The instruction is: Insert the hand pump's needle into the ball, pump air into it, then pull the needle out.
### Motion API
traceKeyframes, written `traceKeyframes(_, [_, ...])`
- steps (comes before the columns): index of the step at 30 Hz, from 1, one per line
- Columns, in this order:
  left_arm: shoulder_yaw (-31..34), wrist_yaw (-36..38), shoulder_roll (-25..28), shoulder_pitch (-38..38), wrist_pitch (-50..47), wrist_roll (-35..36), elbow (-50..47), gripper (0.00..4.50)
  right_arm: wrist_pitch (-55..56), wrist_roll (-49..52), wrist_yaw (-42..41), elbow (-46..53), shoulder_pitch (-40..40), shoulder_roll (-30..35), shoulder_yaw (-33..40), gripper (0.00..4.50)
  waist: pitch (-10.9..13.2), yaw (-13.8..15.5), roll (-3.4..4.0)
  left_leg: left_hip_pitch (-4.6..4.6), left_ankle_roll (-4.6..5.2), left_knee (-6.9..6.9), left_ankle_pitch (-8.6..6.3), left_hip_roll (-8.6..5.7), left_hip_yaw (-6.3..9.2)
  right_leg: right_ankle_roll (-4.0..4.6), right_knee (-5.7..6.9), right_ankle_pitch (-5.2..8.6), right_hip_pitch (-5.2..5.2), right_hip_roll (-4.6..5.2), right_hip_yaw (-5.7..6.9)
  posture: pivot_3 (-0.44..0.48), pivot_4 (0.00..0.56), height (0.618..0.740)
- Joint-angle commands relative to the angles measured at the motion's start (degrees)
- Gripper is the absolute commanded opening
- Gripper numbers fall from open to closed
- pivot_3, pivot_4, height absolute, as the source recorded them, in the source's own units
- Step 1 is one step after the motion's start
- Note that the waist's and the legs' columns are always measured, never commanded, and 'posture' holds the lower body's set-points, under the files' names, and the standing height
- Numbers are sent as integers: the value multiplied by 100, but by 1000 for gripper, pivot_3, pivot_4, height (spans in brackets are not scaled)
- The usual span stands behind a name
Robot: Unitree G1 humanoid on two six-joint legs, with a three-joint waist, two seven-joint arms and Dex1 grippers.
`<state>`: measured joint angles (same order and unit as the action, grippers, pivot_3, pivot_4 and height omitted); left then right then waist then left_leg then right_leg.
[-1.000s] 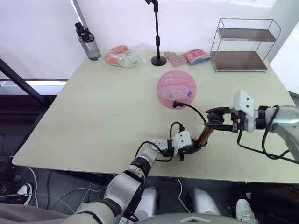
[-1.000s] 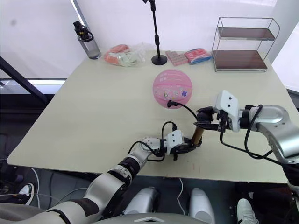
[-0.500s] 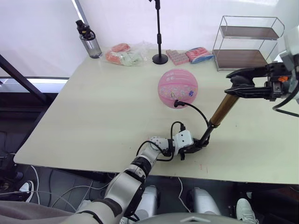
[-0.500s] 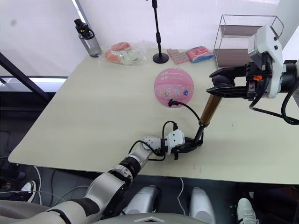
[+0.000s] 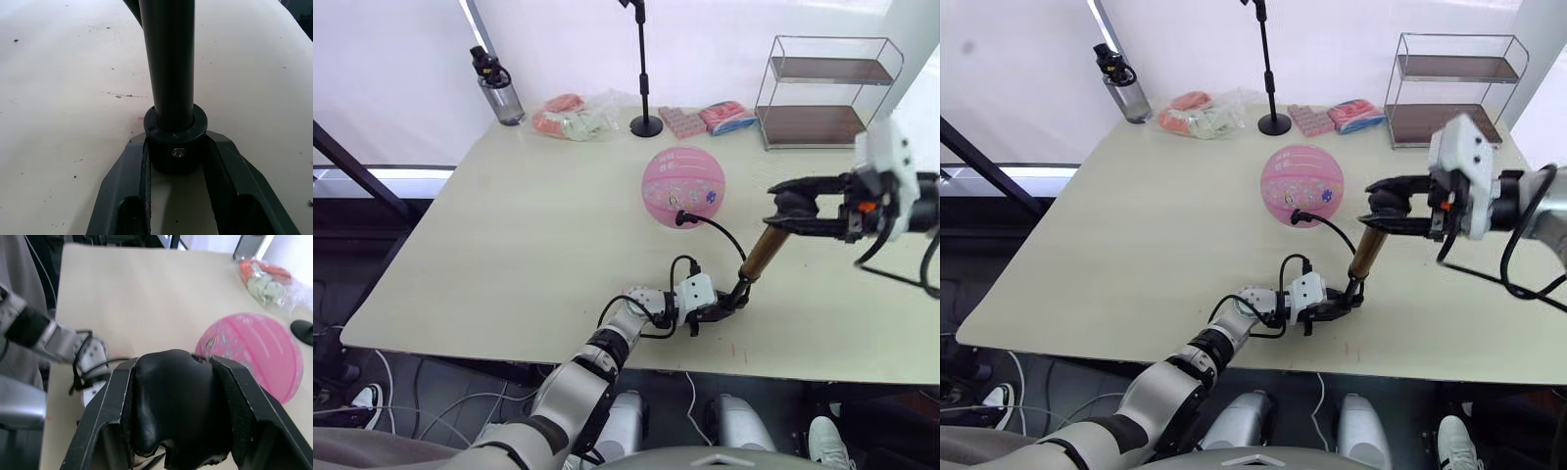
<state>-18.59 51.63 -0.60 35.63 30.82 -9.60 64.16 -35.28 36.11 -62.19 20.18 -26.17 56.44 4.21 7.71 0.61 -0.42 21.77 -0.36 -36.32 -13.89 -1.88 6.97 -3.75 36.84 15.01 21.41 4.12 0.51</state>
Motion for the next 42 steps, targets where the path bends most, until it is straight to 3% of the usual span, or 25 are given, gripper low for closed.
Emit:
traceKeyframes(1, [-245,37,121,-323,-238,-355,537,1087,495,-747,126,-342,379,-215,-505,1796,-4,-12,-5,-2,0,0,0,1,0,0,0,0,-3,0,0,0,150,731])
traceKeyframes(10, [-228,12,148,-344,-236,-349,524,1087,1484,-1616,354,-991,842,-979,-1207,1796,-41,-70,-34,-17,0,0,0,4,3,0,0,0,-17,-2,1,0,150,731])
traceKeyframes(15, [-219,-11,158,-335,-237,-346,520,1087,1564,-1723,275,-962,903,-997,-1244,1796,-61,-90,-38,-21,0,0,0,3,5,0,0,0,-21,-3,2,0,150,731])
traceKeyframes(25, [-215,35,161,-339,-235,-342,522,1087,202,-439,-145,-243,-151,-158,-194,1796,-28,-35,-13,6,0,-1,0,-4,10,1,-5,0,-4,4,3,0,150,731])
traceKeyframes(32, [-215,58,156,-321,-234,-349,529,1087,-925,581,-371,-261,-1168,526,537,1796,9,14,5,16,0,0,0,-2,8,1,-5,0,7,4,3,0,150,731])
traceKeyframes(42, [-211,52,152,-299,-241,-353,543,1087,-1314,854,-412,-328,-1683,827,616,1796,19,15,7,18,0,0,0,0,4,1,-5,0,11,5,2,0,150,731])
